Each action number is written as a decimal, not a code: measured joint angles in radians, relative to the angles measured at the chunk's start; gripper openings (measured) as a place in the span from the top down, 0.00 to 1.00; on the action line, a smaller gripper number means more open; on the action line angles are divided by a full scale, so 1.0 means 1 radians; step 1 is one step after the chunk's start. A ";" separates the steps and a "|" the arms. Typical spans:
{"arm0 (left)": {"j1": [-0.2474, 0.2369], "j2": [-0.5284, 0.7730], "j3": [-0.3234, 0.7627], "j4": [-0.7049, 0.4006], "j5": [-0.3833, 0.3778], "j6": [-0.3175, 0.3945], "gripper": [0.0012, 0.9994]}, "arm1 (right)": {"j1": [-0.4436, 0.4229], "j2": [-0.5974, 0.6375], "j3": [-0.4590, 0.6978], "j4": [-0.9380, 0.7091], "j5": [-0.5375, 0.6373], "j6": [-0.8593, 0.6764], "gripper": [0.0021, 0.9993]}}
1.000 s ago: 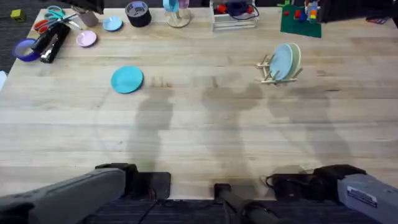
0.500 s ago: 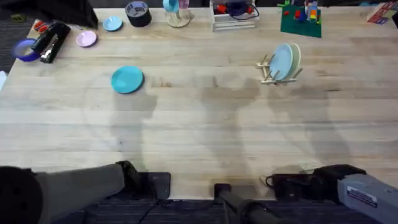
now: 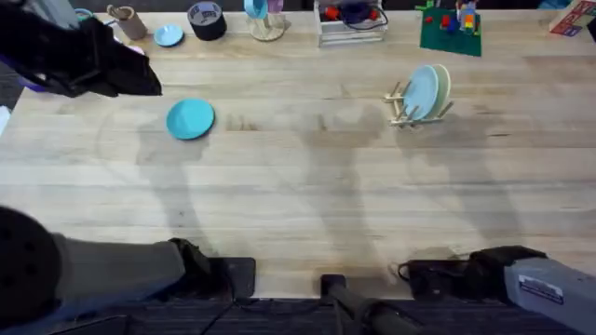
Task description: Pick up the plates from the table one by one and place each into a slot on the dish rack.
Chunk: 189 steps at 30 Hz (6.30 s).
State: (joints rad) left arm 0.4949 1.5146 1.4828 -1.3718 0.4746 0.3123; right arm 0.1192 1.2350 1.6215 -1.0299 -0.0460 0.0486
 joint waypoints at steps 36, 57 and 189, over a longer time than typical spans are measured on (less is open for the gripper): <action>0.127 0.430 -0.018 0.288 0.082 0.074 0.96 | 0.000 0.032 0.000 0.026 -0.026 0.026 0.00; 0.131 0.573 -0.018 0.336 0.147 0.062 0.96 | 0.000 0.032 0.000 0.026 -0.026 0.038 0.00; 0.095 0.614 0.009 0.246 0.165 -0.038 0.96 | 0.000 0.032 0.000 0.003 -0.127 0.131 0.01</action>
State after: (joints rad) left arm 0.5896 2.1288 1.4918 -1.1255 0.6392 0.2747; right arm 0.1192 1.2671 1.6215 -1.0267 -0.1734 0.1795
